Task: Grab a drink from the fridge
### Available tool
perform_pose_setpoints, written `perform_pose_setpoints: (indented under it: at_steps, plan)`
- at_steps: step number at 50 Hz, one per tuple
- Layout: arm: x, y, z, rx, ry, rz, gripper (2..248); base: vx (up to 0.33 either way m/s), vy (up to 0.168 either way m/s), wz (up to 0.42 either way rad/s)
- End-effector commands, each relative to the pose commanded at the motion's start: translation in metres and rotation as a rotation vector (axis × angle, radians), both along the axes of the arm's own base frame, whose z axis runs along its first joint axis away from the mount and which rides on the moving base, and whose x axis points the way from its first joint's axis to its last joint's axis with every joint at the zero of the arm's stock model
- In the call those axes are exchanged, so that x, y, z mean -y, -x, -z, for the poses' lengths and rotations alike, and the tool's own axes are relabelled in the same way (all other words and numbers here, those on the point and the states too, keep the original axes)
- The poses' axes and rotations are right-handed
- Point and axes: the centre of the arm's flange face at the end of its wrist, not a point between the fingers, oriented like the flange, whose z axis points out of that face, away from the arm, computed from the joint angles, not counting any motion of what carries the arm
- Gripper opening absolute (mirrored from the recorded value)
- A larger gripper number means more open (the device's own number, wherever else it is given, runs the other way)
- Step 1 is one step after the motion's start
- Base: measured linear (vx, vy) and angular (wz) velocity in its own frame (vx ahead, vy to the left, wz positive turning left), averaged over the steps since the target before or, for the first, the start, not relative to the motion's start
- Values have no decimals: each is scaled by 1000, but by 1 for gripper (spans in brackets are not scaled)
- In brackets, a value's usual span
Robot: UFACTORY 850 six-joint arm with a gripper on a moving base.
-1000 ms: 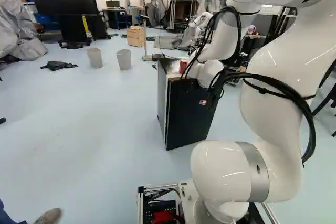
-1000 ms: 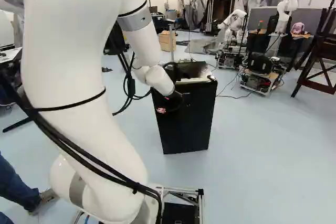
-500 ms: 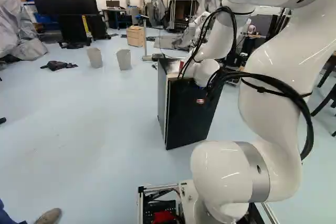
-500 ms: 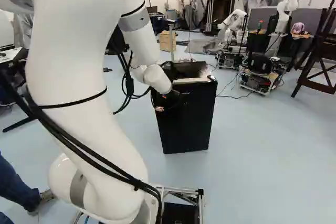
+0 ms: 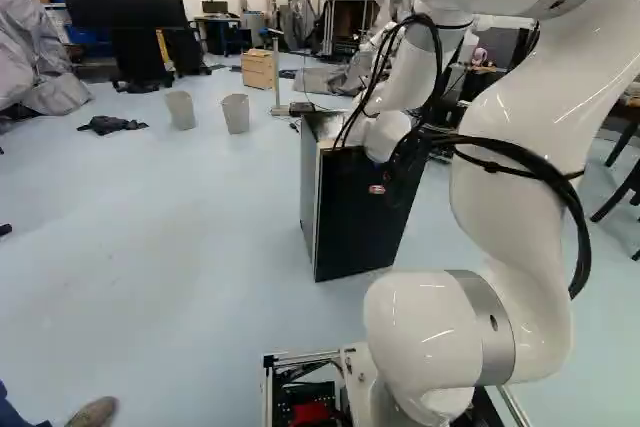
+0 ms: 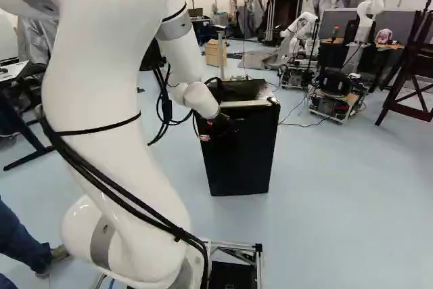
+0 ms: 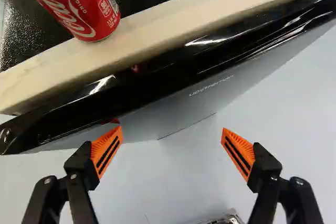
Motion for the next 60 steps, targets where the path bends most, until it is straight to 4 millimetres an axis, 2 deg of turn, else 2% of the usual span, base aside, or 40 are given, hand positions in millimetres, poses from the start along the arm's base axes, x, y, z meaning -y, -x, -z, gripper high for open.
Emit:
perform_pose_setpoints:
  at_steps: [24, 60]
  plan:
    - [-6, 6, 0, -3, 0, -11, 247, 0, 0, 0]
    - [-16, -9, 0, 3, 0, -36, 247, 0, 0, 0]
